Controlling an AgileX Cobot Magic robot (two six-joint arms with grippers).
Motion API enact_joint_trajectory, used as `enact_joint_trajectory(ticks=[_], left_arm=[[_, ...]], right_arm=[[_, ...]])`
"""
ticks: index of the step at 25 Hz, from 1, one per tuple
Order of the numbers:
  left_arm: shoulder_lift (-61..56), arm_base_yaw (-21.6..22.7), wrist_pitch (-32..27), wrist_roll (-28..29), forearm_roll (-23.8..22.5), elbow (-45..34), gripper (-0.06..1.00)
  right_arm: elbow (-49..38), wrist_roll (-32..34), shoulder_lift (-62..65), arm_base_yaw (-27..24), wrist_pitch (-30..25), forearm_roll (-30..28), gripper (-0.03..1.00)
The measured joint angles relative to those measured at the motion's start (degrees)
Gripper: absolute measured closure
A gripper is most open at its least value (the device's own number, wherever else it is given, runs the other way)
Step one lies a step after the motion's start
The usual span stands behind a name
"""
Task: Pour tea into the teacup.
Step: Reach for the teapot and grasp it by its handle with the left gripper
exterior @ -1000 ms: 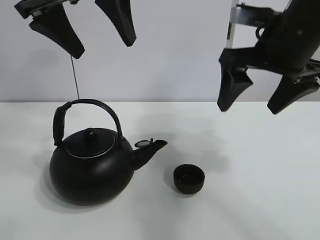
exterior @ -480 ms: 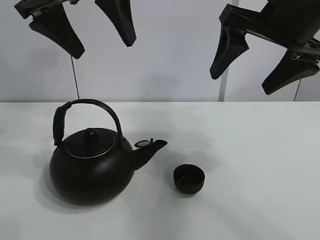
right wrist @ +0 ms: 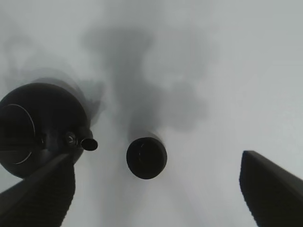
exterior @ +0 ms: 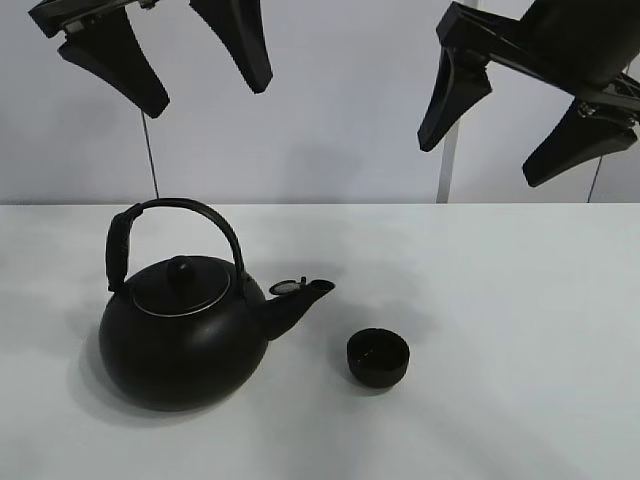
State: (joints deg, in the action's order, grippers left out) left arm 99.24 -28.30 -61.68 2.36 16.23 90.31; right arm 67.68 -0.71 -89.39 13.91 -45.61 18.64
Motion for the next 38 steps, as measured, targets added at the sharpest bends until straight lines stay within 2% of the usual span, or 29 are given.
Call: enact_joint_trajectory(ticks=[8, 19, 38], left_arm=[[0.0, 0.0, 0.0, 0.0, 0.0, 0.0, 0.31], [0.0, 0.0, 0.0, 0.0, 0.0, 0.0, 0.31], [0.0, 0.0, 0.0, 0.0, 0.0, 0.0, 0.31]], right_arm=[[0.0, 5.73, 0.0, 0.0, 1.15, 0.8, 0.32], [0.0, 8.59, 0.0, 0.0, 2.01, 1.8, 0.32], [0.0, 8.66, 0.0, 0.0, 5.9, 1.94, 0.32]])
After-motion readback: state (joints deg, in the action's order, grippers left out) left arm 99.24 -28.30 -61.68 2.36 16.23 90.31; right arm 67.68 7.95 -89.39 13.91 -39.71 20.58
